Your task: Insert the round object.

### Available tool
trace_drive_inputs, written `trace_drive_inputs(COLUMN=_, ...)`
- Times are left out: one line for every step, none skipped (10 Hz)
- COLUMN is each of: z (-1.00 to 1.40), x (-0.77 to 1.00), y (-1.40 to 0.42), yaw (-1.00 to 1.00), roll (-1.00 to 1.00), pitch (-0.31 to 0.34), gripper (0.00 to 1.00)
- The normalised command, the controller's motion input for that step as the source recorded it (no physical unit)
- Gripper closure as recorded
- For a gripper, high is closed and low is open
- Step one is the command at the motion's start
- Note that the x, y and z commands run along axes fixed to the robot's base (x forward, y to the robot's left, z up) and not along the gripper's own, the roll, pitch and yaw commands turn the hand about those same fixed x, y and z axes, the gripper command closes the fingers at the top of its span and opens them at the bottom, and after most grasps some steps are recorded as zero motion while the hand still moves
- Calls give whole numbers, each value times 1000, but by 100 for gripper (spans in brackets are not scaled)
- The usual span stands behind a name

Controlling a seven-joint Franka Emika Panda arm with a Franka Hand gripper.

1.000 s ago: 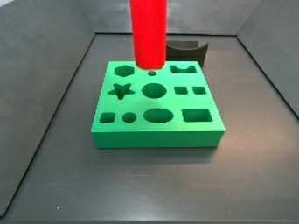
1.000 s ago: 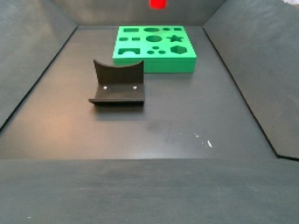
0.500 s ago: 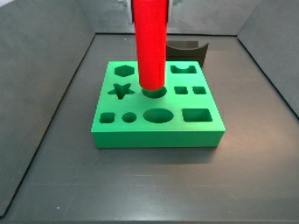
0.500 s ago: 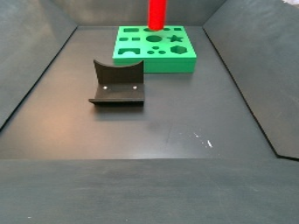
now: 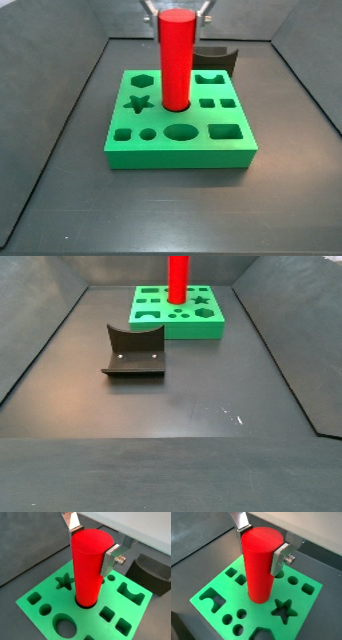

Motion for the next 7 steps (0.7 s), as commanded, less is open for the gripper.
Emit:
trace_drive_inputs(z=-223, x=231, y=31, yaw=-120, roll=4, pitch=74, gripper=100)
trace_drive_inputs(z=-180, x=0, y=0, yaw=-163, roll=-1, pitch=13, gripper=100)
trace_drive_inputs(z=-157, x=0, y=-46, yaw=-134, roll=-70, pitch=0, gripper=100)
trace_drive_inputs(z=-109, x=0, y=-106, yaw=-140, roll=-101, pitch=0, gripper=100)
trace_drive_inputs(z=-83, x=-20, y=-129, yaw=-120, roll=-111, pitch=-34, gripper=100)
trace_drive_inputs(z=-77, x=0, y=-103, yaw=-100, roll=-141, pitch=-37, gripper=100)
trace_drive_inputs(z=-86, x=-43, y=-40, yaw=-83, roll=-143, pitch=-47, gripper=100)
